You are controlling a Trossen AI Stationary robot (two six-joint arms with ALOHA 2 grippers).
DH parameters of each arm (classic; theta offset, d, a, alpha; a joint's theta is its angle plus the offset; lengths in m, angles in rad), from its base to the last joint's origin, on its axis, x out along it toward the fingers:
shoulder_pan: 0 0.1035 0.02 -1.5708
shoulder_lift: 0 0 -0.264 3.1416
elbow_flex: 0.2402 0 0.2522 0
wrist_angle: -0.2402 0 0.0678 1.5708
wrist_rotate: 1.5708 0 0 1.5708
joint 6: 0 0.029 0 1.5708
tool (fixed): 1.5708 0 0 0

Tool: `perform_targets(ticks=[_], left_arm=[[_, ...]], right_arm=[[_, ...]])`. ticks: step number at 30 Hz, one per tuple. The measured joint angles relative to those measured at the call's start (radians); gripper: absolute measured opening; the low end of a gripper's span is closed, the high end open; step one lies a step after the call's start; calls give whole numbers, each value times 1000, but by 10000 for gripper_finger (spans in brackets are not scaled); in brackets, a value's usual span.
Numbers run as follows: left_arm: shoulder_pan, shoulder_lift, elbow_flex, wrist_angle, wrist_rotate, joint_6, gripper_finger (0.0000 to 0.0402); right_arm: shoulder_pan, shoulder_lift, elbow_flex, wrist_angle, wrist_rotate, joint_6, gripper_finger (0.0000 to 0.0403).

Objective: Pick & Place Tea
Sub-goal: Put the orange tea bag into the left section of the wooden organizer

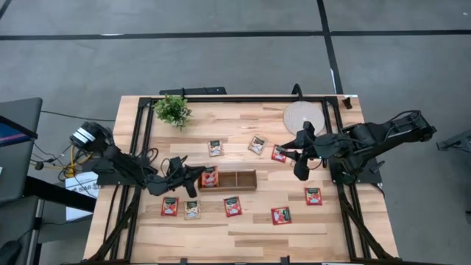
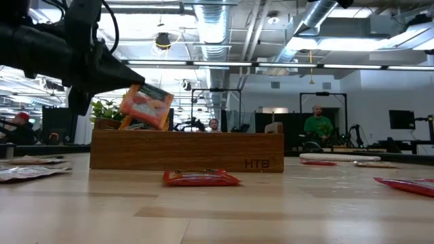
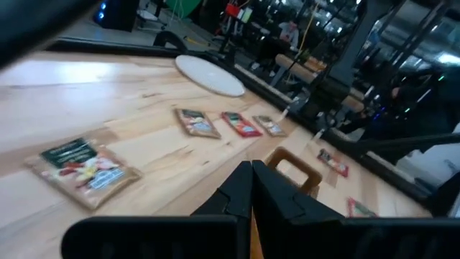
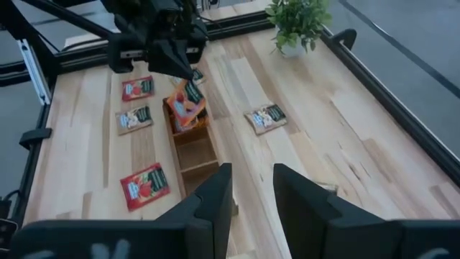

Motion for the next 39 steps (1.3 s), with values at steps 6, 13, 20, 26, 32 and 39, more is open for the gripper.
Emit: perform_targets(ticks=[6, 13, 20, 26, 32, 39], left_arm=[[0, 64, 0, 53, -9, 21, 0], [1, 67, 0, 53, -16, 44, 0], [1, 67, 0, 32, -18, 43, 0], [1, 67, 0, 7, -55, 43, 0], [1, 67, 0, -14, -61, 43, 0], [1, 67, 0, -22, -66, 43, 0]], right_arm=[[0, 0, 0, 0, -1, 7, 97], [0, 0, 0, 0, -5, 8, 97], [0, 1, 0, -1, -26, 8, 97], [0, 1, 0, -1, -27, 12, 97], [0, 1, 0, 0, -27, 15, 97], [0, 1, 0, 0, -27, 16, 97]])
